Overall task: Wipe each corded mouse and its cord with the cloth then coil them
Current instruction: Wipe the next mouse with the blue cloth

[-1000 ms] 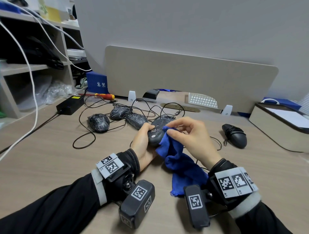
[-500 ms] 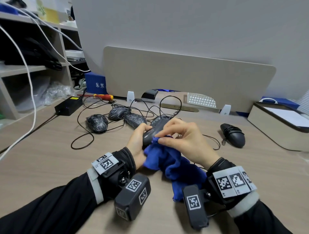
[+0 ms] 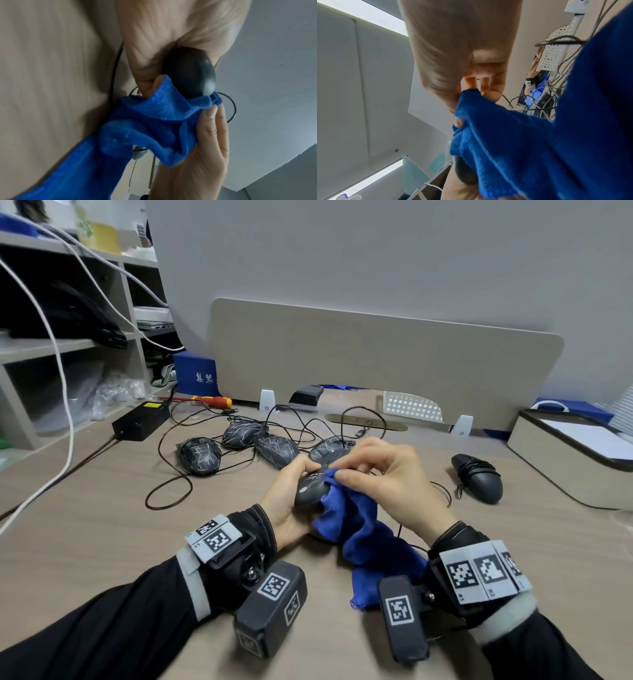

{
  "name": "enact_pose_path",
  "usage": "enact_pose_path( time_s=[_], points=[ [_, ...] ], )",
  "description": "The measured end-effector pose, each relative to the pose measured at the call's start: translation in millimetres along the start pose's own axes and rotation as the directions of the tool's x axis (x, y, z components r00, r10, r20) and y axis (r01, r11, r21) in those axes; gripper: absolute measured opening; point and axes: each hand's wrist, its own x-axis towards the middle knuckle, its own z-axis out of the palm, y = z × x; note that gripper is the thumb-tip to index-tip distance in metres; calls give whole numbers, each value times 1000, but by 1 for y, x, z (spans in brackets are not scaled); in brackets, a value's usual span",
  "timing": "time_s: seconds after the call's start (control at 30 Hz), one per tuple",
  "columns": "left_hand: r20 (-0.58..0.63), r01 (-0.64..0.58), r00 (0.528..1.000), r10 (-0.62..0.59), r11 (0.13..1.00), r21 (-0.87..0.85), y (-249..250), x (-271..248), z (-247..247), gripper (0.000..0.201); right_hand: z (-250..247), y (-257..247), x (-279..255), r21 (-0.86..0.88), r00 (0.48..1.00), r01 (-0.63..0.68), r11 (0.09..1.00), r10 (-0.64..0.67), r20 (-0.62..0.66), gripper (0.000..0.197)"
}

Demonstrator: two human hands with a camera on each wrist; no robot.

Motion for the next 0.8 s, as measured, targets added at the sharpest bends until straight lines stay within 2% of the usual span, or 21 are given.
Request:
enact_pose_path(
  time_s=[0.07,0.13,0.23,0.33,0.4,0.43,0.5,0.57,0.67,0.73,0.8],
  points=[
    [-24,9,1000,-7,998,66,-2,1,0,21,-4,4,2,28,986,-67,997,70,-149,25],
    [-18,1,1000,1,993,119,-4,-1,3,22,-9,10,4,22,951,-147,989,147,-271,26],
    [-23,-10,1000,14,988,155,-4,-2,5,21,-11,15,3,29,913,-235,972,231,-337,20],
    [-21,37,999,-34,989,143,-2,-1,3,27,-12,14,3,127,876,-190,973,227,-425,10],
    [10,58,998,-59,994,93,-1,-3,2,31,-12,11,2,165,867,-146,975,206,-453,11],
    [26,60,998,-62,996,64,-1,-3,2,33,-12,11,2,168,884,-141,976,201,-422,11],
    [53,58,997,-58,998,-1,0,-4,3,36,-8,10,2,137,940,-165,977,197,-277,13],
    [77,77,994,-71,995,-67,2,-4,3,41,-4,13,2,-9,977,-178,984,176,-117,18],
    [49,65,997,-59,989,-133,3,-2,3,48,-3,16,1,-199,988,-144,969,150,18,26],
    [11,31,1000,-30,991,-128,2,0,2,48,-2,13,-2,-226,988,-109,968,131,84,32],
    [-7,14,1000,-15,996,-91,1,2,0,48,0,8,-4,-178,984,-47,983,76,162,33]
  ],
)
